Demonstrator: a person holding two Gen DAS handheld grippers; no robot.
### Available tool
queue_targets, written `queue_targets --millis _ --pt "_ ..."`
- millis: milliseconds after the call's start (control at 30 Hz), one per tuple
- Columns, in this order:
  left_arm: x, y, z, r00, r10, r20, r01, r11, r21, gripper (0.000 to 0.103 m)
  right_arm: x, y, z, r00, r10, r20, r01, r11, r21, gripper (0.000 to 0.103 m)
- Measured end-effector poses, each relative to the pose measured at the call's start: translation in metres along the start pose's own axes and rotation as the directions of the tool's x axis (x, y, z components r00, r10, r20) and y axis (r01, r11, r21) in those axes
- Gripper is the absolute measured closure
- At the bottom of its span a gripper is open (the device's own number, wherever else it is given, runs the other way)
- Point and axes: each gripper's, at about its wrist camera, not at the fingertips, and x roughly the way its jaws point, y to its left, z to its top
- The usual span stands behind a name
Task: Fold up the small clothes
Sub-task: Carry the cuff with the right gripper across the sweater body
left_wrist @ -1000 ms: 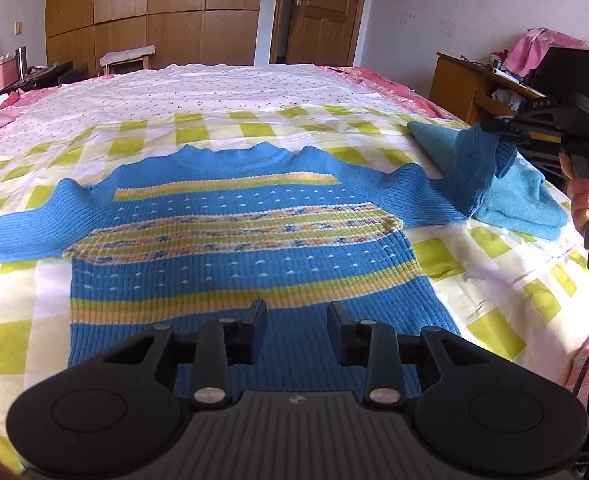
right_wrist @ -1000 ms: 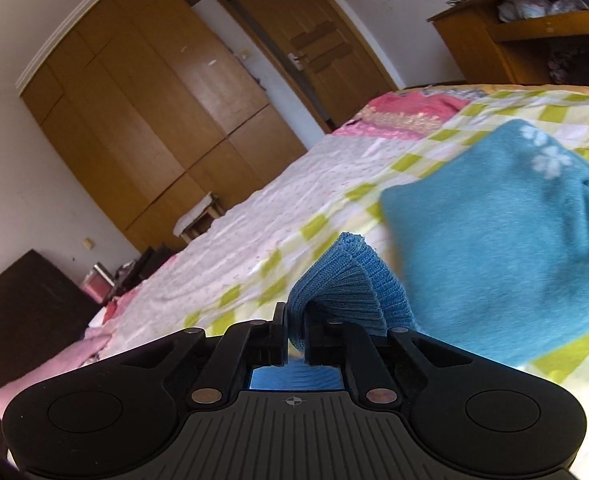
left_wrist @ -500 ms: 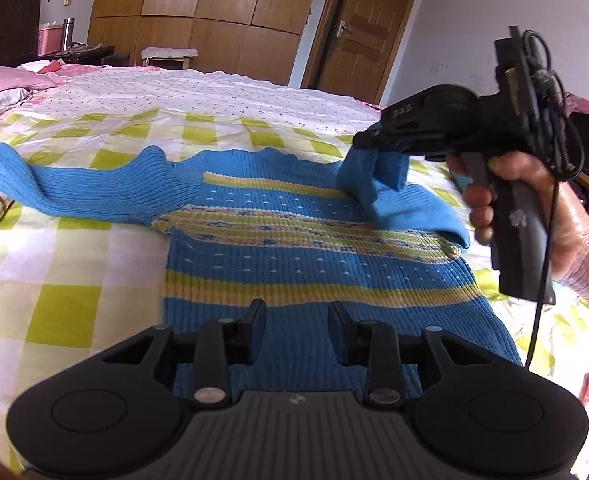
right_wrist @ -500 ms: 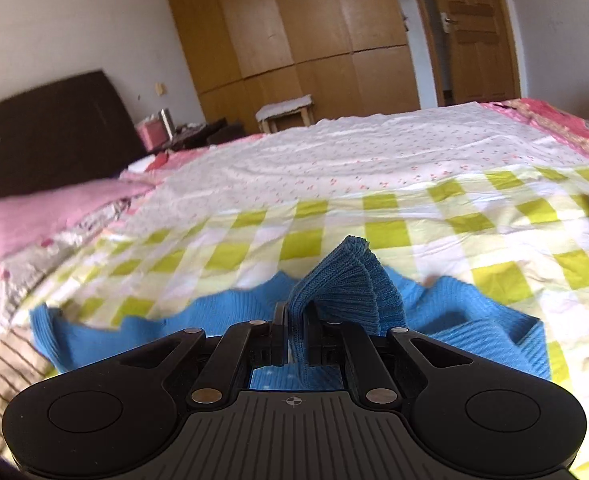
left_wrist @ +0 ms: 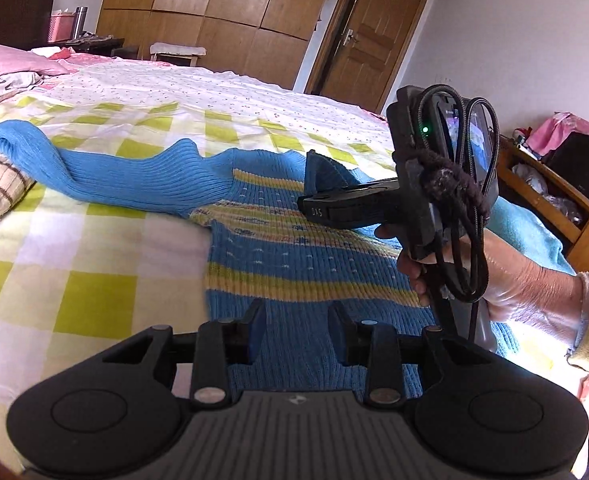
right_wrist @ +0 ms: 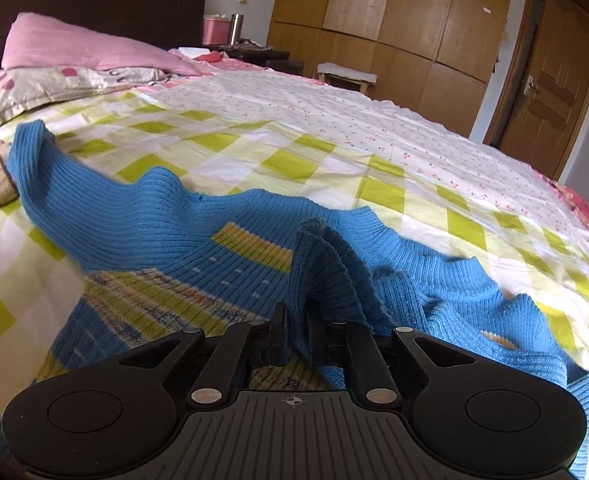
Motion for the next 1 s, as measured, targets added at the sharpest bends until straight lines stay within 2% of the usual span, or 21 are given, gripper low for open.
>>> queue_targets --millis 300,467,1000 --pt "-0.002 0.005 0.0 1.0 0.001 0.005 -0.001 1.0 0.0 0.063 0.011 0.017 0.004 1.0 -0.022 0.012 0.023 0.997 -0.074 0.091" --pt "-0.001 0.007 -0.001 1.0 0.001 -0.002 -0.001 1.0 -0.01 0.063 0.009 0.024 0.001 0.999 -0.027 0.032 0.031 0.99 -0.138 0.094" --pt "-0.002 0.011 0.0 1.0 -0.005 -0.002 0.005 1.0 -0.03 0.063 0.002 0.04 -0.004 0.998 0.017 0.062 -0.003 0.975 -0.222 0.094"
